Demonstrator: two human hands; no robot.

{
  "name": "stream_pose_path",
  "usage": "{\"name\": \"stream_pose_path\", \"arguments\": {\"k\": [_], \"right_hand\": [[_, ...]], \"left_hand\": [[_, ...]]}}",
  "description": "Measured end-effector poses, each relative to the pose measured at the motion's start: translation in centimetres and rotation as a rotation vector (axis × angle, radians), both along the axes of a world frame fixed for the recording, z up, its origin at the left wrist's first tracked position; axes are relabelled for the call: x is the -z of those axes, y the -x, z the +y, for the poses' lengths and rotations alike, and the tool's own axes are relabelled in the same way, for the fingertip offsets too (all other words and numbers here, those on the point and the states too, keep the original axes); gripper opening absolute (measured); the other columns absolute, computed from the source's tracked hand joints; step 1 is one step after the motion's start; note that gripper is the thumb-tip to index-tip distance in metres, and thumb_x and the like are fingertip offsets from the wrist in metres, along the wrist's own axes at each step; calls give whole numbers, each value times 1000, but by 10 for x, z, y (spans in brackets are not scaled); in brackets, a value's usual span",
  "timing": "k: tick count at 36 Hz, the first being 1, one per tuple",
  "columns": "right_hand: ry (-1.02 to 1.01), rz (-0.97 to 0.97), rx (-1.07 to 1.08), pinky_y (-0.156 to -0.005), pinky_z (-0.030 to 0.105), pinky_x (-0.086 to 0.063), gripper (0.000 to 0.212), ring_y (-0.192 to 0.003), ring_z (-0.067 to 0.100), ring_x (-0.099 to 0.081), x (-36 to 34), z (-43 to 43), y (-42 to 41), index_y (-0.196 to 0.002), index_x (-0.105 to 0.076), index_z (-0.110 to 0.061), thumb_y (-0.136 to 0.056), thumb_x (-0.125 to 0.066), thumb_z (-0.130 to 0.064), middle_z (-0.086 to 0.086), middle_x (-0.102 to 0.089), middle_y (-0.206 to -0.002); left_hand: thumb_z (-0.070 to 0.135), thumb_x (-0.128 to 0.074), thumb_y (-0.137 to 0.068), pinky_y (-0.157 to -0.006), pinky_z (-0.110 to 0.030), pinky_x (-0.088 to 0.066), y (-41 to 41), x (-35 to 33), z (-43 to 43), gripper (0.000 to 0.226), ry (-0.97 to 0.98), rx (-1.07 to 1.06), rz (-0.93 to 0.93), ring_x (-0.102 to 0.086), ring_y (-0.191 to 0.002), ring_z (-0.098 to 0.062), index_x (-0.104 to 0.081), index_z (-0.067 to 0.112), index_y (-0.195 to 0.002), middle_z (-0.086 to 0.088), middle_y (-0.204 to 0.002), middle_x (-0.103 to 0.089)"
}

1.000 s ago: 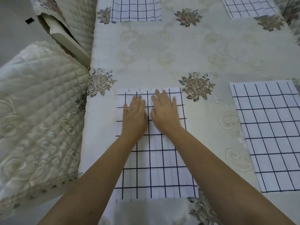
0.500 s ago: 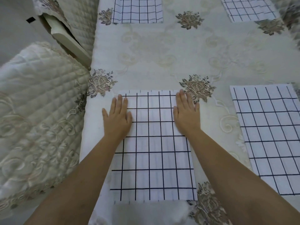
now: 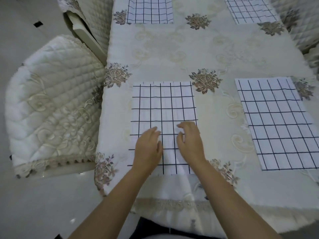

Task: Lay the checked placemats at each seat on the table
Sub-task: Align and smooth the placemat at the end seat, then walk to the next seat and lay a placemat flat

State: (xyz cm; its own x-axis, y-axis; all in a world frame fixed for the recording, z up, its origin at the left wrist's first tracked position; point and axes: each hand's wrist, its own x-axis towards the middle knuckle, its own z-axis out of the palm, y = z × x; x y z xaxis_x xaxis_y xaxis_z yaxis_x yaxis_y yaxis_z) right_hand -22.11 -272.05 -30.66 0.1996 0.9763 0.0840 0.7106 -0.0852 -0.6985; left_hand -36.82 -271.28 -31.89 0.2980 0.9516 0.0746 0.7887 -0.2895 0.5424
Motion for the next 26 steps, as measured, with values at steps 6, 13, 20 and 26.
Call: {"name": "stream_pose_path", "arguments": {"k": [6, 13, 20, 26], "right_hand": [[126, -258, -172, -84, 44, -54, 31, -103, 37, -61, 19, -43, 7, -102, -65, 2, -71, -63, -1, 21, -62, -113], [223, -162, -164, -99, 29, -37, 29, -122, 27, -45, 9, -37, -4, -110, -61, 1, -83, -53, 0, 13, -52, -127], [296, 147, -97, -81, 19, -37, 23, -104, 15, -52, -38, -28, 0, -112, -59, -11, -92, -47, -10, 3, -56, -117], [275, 474, -185, -61, 15, -47, 19, -73, 12, -59, -88, -29, 44, -93, -60, -20, -93, -44, -9, -7, -64, -85]], "left_hand": [[21, -37, -79, -84, -47, -54, 3, 14, -40, 42, 42, 85, 223, -62, -111, -28, -65, 5, -106, -13, -121, -63], [8, -52, -84, -105, -49, -37, -6, -3, -37, 36, 172, 10, 159, -41, -133, -26, -58, 5, -120, -11, -141, -46], [9, -45, -94, -98, -16, -30, -6, -46, -60, 29, 378, -433, -433, -44, -124, -10, -57, 16, -119, 3, -133, -50], [-4, -41, -93, -70, -15, -51, 24, -93, -87, 28, 320, -681, -870, -63, -77, -15, -60, 15, -87, 1, -81, -64]]}}
